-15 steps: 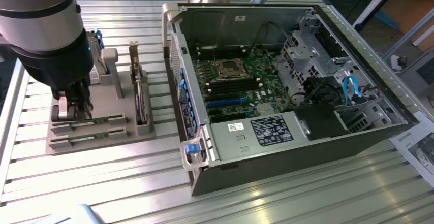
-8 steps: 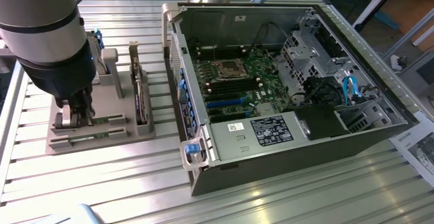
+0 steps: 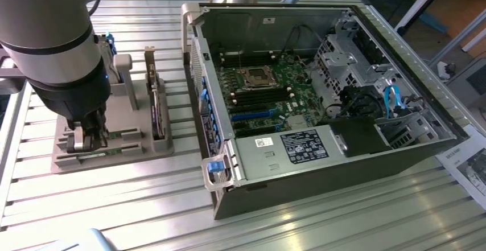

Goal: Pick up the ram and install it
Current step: 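Pick up the ram and move it above insertion slot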

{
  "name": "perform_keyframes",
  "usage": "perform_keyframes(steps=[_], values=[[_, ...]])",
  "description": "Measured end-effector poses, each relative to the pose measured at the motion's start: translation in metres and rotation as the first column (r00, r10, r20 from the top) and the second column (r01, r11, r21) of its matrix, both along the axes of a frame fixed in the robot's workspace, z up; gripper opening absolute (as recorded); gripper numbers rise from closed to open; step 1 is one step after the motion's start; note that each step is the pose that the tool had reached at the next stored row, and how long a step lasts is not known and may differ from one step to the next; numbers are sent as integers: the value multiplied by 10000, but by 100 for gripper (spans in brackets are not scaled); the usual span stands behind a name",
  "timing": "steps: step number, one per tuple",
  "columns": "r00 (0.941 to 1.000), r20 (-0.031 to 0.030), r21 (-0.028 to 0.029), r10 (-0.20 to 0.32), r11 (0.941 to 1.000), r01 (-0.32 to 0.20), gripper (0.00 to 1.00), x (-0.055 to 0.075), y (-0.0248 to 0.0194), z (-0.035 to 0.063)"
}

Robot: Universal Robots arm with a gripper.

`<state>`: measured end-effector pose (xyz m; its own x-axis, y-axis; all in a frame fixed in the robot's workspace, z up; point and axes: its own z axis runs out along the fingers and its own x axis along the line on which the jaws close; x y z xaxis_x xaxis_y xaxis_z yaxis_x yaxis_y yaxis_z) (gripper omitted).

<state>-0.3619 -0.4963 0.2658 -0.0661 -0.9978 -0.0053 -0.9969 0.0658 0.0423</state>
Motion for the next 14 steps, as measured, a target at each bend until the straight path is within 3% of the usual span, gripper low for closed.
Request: perform_keyframes(steps=[4, 11, 14], values=[[10000, 2, 2, 1, 10000, -1, 25, 1, 1, -3], [10000, 3, 12, 1, 10000, -1, 25, 1, 78, -17], [10000, 2, 13, 1, 10000, -1, 25, 1, 79, -19]])
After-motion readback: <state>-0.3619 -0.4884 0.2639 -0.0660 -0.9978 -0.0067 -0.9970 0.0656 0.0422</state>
